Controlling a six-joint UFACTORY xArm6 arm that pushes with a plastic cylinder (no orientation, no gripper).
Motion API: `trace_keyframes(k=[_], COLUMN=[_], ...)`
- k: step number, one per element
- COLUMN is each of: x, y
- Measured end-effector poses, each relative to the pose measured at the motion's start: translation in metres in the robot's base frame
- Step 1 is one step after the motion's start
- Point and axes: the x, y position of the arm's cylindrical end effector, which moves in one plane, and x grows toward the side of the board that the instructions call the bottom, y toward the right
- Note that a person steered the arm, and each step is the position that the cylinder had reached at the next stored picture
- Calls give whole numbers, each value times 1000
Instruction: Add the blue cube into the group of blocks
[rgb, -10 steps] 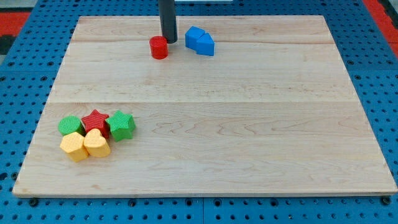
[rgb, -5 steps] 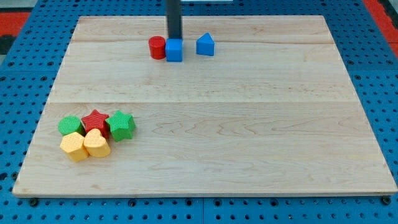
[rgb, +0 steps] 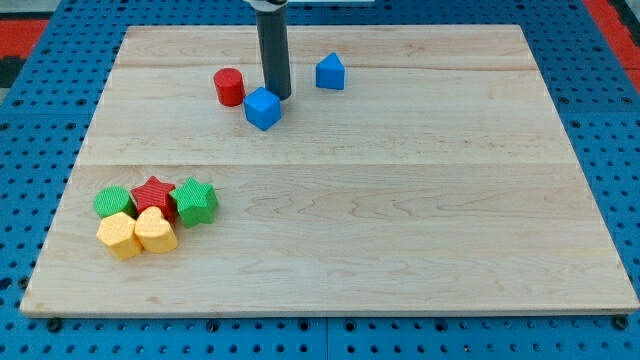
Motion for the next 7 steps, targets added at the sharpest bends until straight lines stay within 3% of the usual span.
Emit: trace_keyframes(k=[2, 4, 6, 7], x=[45, 14, 60, 57], y=[-11, -15, -89, -84])
